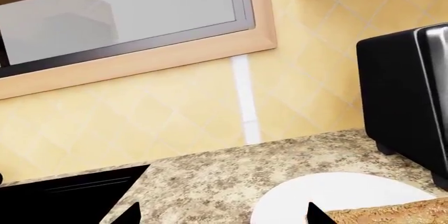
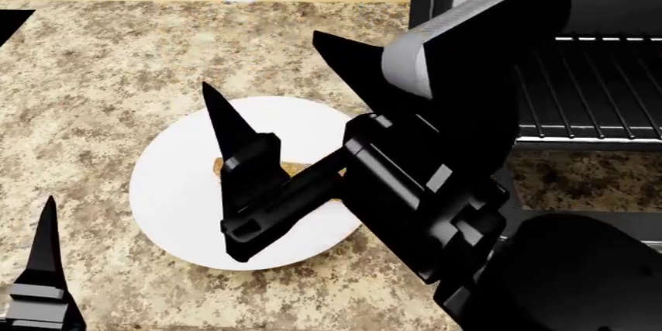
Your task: Pick the baguette from the rack and place it on the plate on the counter.
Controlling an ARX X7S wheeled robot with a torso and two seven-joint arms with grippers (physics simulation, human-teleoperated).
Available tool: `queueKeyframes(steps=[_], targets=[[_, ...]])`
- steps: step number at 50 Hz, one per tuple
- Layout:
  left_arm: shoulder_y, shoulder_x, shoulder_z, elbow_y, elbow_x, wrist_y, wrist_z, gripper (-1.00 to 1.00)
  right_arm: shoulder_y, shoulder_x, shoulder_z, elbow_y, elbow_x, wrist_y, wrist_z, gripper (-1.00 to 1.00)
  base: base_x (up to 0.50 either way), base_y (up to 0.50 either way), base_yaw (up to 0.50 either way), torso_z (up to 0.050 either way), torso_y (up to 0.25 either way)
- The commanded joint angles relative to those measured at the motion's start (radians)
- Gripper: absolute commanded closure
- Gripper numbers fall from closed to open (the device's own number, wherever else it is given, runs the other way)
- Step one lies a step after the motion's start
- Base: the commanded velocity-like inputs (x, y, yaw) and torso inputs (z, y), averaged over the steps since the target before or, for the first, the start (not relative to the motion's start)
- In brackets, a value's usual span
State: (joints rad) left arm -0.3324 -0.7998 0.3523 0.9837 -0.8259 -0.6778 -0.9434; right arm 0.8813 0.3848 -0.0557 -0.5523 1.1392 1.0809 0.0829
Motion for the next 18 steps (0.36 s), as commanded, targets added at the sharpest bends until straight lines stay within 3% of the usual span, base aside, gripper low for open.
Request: queueKeyframes(steps=[1,18], targets=[[-0.031,0.03,-0.008,-0.017,-0.003,-0.002,0.033,-1.0,-0.051,0.01,0.152,-0.162,0.16,0.062,0.147,-1.0,0.0,0.0,0.0,0.0,0.0],[-0.099,0.06,0.033,-0.05,-0.005,-0.025,0.057,-1.0,-0.152,0.127,0.276,-0.308,0.499,0.055,0.398,-1.0,0.0,0.0,0.0,0.0,0.0]])
